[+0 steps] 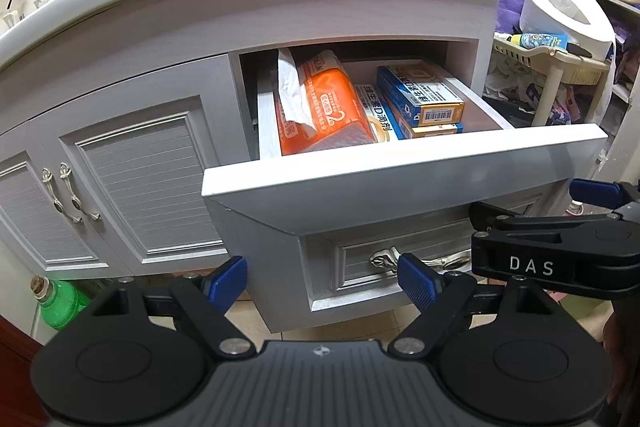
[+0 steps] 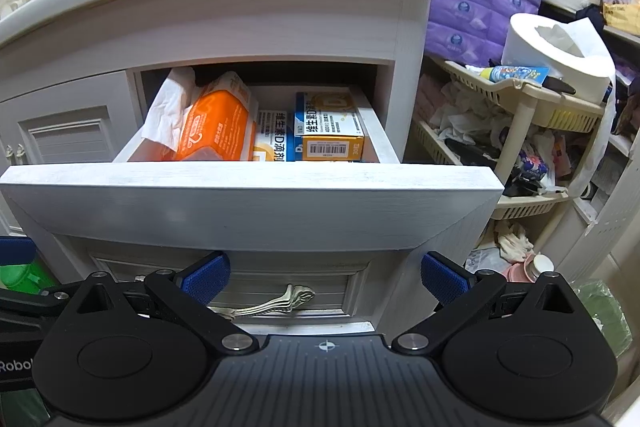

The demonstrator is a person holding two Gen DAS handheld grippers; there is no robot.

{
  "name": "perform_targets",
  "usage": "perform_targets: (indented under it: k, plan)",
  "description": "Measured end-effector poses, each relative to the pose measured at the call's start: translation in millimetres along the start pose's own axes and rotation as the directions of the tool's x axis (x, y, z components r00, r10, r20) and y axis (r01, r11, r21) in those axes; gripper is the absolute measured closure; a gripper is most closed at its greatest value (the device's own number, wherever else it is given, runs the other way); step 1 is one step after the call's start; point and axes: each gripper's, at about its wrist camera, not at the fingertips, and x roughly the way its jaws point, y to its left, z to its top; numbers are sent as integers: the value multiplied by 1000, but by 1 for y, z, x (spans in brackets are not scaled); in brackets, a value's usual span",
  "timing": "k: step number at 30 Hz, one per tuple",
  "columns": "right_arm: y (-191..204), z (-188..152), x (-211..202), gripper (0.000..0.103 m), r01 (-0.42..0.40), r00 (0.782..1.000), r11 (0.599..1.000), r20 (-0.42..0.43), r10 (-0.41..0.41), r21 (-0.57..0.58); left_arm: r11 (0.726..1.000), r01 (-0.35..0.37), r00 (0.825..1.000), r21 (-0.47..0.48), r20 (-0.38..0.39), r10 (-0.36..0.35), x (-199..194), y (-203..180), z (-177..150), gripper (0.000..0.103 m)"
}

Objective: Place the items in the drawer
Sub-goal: 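Push the drawer front inward with the right gripper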

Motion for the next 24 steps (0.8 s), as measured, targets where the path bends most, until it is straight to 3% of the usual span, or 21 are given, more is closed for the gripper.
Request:
perform_targets:
  k: [24]
  plan:
    - [-2, 4, 6, 0, -10, 1000, 1000, -5, 10, -4, 999, 11, 1000, -39, -10, -11, 5, 1, 2, 5]
